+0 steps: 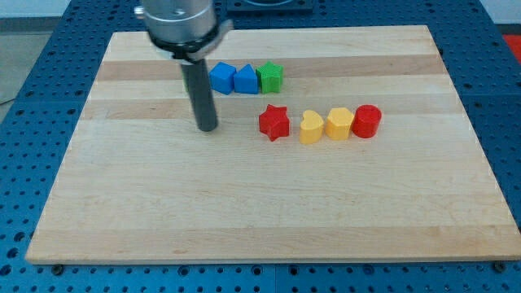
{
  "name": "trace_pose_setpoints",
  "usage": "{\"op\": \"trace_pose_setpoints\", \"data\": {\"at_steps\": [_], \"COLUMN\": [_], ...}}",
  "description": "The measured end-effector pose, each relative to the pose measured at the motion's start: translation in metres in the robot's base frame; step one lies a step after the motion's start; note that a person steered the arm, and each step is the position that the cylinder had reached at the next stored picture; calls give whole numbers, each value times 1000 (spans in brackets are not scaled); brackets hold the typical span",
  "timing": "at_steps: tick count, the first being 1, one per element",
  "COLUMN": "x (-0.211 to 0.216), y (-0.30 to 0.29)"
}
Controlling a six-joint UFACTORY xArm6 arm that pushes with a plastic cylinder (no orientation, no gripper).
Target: Point your arm at green star
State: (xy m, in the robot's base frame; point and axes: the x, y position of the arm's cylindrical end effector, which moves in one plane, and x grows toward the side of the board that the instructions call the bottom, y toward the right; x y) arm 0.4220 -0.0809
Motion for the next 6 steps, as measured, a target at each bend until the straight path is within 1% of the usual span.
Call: {"op": "trace_pose_setpoints", "data": {"at_steps": [1,2,4,5,6], "x": [-8,-31,-60,-108,-149], "y": [41,72,165,176,172]}}
